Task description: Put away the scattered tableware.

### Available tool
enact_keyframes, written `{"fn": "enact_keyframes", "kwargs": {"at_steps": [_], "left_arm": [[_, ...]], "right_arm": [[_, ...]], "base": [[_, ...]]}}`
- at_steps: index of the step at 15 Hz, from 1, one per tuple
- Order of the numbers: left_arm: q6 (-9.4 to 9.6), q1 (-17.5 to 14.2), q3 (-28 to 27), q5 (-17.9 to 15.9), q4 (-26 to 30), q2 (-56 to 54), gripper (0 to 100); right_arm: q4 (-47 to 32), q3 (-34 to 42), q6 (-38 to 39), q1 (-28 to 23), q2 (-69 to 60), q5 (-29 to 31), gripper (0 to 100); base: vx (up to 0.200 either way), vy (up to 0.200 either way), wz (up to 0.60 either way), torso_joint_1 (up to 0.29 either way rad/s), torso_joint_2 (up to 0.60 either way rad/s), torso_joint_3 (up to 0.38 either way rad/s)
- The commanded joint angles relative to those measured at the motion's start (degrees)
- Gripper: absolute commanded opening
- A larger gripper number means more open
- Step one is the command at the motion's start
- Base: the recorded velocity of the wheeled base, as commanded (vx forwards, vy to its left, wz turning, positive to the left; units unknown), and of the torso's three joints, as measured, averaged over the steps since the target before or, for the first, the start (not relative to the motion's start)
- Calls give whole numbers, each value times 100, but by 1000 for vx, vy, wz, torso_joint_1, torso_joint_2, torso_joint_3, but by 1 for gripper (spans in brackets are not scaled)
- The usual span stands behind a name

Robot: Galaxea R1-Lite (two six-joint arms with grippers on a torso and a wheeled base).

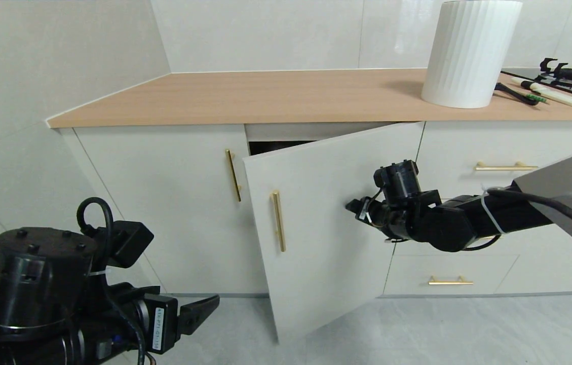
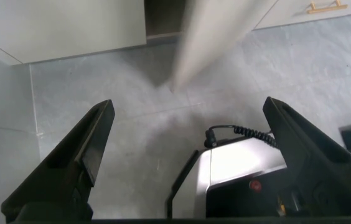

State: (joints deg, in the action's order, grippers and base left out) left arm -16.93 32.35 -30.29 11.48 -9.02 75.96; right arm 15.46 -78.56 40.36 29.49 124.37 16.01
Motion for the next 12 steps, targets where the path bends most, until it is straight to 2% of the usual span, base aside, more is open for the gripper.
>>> {"fn": "enact_keyframes", "kwargs": {"at_steps": [1, 4, 8, 12], "left_arm": [[-3, -1, 6, 3, -3, 7, 100], [-3, -1, 6, 3, -3, 15, 100], [-3, -1, 15, 3, -3, 51, 100], [-3, -1, 15, 3, -3, 51, 100]], "right_arm": [[-8, -142, 15, -57, 140, 25, 100], [-8, -380, 147, -198, 246, 104, 100], [-16, -995, 455, -391, 615, 623, 100], [-16, -1320, 719, -576, 720, 746, 100]], "base": [[0, 0, 0, 0, 0, 0], [0, 0, 0, 0, 0, 0], [0, 0, 0, 0, 0, 0], [0, 0, 0, 0, 0, 0]]}}
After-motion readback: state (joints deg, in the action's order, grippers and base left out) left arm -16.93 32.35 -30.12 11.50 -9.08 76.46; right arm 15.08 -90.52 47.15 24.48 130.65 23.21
